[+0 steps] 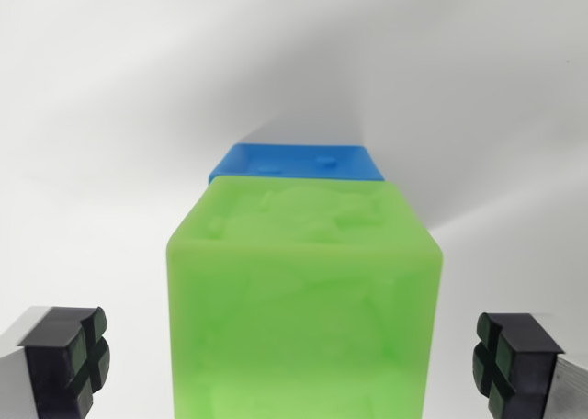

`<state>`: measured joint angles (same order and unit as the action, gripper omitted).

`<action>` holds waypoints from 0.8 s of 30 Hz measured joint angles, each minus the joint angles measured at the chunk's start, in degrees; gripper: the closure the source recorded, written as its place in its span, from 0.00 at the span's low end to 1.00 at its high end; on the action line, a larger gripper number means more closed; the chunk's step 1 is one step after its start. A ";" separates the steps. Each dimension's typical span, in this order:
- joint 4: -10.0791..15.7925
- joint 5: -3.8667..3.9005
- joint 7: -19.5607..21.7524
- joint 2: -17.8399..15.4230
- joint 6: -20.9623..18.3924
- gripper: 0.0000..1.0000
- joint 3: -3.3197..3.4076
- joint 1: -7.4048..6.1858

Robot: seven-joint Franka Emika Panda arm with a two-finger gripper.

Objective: Stack cube

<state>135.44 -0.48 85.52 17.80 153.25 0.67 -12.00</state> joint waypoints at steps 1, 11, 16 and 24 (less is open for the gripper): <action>0.05 0.00 0.00 -0.40 -0.36 0.00 0.00 0.00; 0.30 0.00 0.00 -5.03 -4.67 0.00 0.00 0.00; 0.30 0.02 0.00 -7.65 -7.22 0.00 0.00 0.00; -0.30 0.06 0.04 -11.65 -11.78 0.00 0.02 0.00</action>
<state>135.14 -0.42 85.57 6.15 141.47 0.69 -12.00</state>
